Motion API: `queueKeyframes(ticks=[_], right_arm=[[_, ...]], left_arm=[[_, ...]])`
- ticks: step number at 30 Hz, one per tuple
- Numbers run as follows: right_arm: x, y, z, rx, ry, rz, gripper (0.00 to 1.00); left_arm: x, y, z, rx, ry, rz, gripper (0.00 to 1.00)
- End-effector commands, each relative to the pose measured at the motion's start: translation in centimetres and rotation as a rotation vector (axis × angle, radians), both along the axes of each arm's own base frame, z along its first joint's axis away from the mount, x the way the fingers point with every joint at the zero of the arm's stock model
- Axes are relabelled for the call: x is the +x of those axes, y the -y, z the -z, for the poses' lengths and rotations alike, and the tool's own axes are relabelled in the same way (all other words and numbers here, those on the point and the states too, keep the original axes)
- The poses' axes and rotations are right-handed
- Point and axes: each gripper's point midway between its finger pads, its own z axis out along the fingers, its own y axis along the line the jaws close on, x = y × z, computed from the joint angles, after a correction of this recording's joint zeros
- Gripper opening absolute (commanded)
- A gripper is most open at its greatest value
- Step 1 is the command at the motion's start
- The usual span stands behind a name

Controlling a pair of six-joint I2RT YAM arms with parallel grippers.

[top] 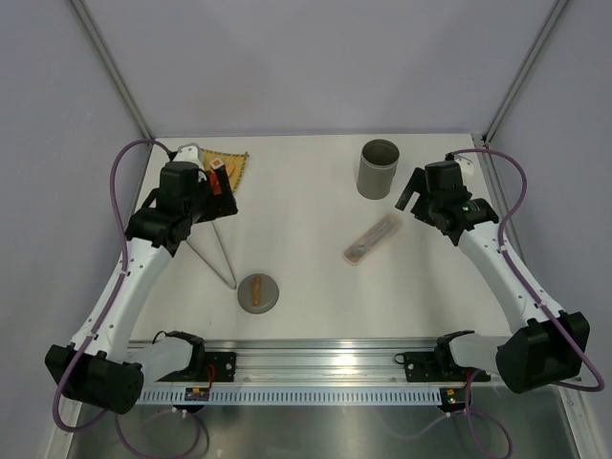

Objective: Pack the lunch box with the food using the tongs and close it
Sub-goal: Move the packing box to the center of the board.

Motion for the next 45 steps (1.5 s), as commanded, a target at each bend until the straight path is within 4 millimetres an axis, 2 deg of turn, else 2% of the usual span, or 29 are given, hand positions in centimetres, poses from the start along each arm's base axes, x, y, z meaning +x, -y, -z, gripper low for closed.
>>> queueKeyframes(ticks=[1,9,13,14,15,16,17,18,19,20,21,22,23,24,25,26,27,28,29,30,31,32,33,34,36,39,40,45], right_arm=[[0.2,-0.2,-1.7,0.018,0.070,-0.019,1.00],[0.3,-0.9,-0.4,0.018,0.013,-0.064,1.00],[1.6,-1.5,-0.4,0.016,-0.002,-0.082,0.99],[2.4,-2.0,-1.6,0.029,0.020,-0.103,1.00],[3.2,-2.4,-1.0,0.022,-0.003,-0.116,1.00],[3.8,-2.6,-1.2,0.016,-0.003,-0.130,0.99],[5.1,-2.8,-2.9,0.018,0.034,-0.127,0.99],[6.1,-2.9,-1.9,0.003,-0.001,-0.122,0.99],[6.9,-3.0,-2.1,-0.008,-0.001,-0.125,0.99],[8.3,-2.9,-4.1,-0.016,0.044,-0.109,0.99],[9.4,-2.8,-2.6,-0.036,-0.001,-0.095,0.99],[10.3,-2.8,-2.5,-0.046,-0.005,-0.087,0.98],[11.8,-2.8,-4.5,-0.048,0.039,-0.068,0.97],[12.7,-2.8,-2.4,-0.063,-0.020,-0.061,0.95],[13.7,-2.4,-2.3,-0.061,-0.026,-0.042,0.93],[15.1,-2.5,-4.1,-0.045,0.014,-0.032,0.89],[15.9,-2.4,-1.9,-0.044,-0.042,-0.020,0.86],[16.8,-1.7,-1.8,-0.036,-0.045,-0.002,0.82],[18.1,-1.7,-3.3,-0.015,-0.006,0.000,0.78],[18.6,-1.5,-1.3,-0.017,-0.059,0.010,0.76],[19.1,-1.3,-1.1,-0.016,-0.068,0.012,0.76],[20.0,-1.1,-2.1,-0.009,-0.044,0.013,0.74],[20.2,-1.1,-0.3,-0.015,-0.090,0.012,0.71],[20.7,-1.3,-1.0,-0.012,-0.076,0.002,0.69],[20.9,-1.5,0.5,-0.012,-0.118,-0.014,0.62],[21.0,-1.7,0.9,-0.003,-0.122,-0.027,0.55],[20.8,-1.9,1.5,0.006,-0.134,-0.033,0.48],[20.7,-2.4,1.9,0.018,-0.136,-0.061,0.33]], left_arm=[[0.6,0.5,-1.8,-0.020,0.041,0.017,0.99],[0.4,0.7,-1.2,-0.042,0.031,0.016,0.99],[0.1,0.9,-0.9,-0.047,0.012,0.024,0.99],[0.0,1.0,-0.7,-0.053,0.008,0.027,0.99],[0.0,1.1,-0.6,-0.057,0.007,0.031,0.99],[0.0,1.2,-0.6,-0.064,0.008,0.035,0.99],[-0.1,1.5,-0.3,-0.073,0.000,0.044,0.99],[0.0,1.6,-0.3,-0.079,0.000,0.047,0.99],[0.0,1.7,-0.3,-0.083,0.001,0.050,0.99],[0.0,1.8,-0.3,-0.090,-0.004,0.052,0.99],[-0.1,2.0,-0.3,-0.093,-0.009,0.054,0.99],[-0.1,1.9,-0.3,-0.093,-0.009,0.053,0.99],[-0.1,1.9,-0.2,-0.093,-0.009,0.055,0.99],[-0.2,1.9,-0.3,-0.094,-0.009,0.054,0.99],[-0.3,1.9,-0.3,-0.094,-0.008,0.054,0.99],[-0.4,1.8,-0.3,-0.092,-0.007,0.054,0.99],[-0.5,1.7,-0.3,-0.089,-0.007,0.052,0.99],[-0.6,1.7,-0.2,-0.086,-0.012,0.051,0.99],[-0.6,1.6,-0.3,-0.083,-0.010,0.050,0.99],[-0.8,1.6,-0.2,-0.079,-0.016,0.051,0.99],[-0.8,1.5,-0.1,-0.076,-0.018,0.050,0.99],[-0.9,1.4,-0.2,-0.074,-0.016,0.049,0.99],[-1.0,1.4,-0.3,-0.073,-0.014,0.048,0.99],[-1.1,1.4,-0.1,-0.071,-0.017,0.051,0.99],[-1.1,1.4,-0.2,-0.075,-0.015,0.049,0.99],[-1.1,1.4,0.0,-0.078,-0.020,0.048,0.99],[-1.1,1.5,-0.1,-0.080,-0.019,0.048,0.99],[-1.1,1.5,0.4,-0.083,-0.033,0.043,0.99]])
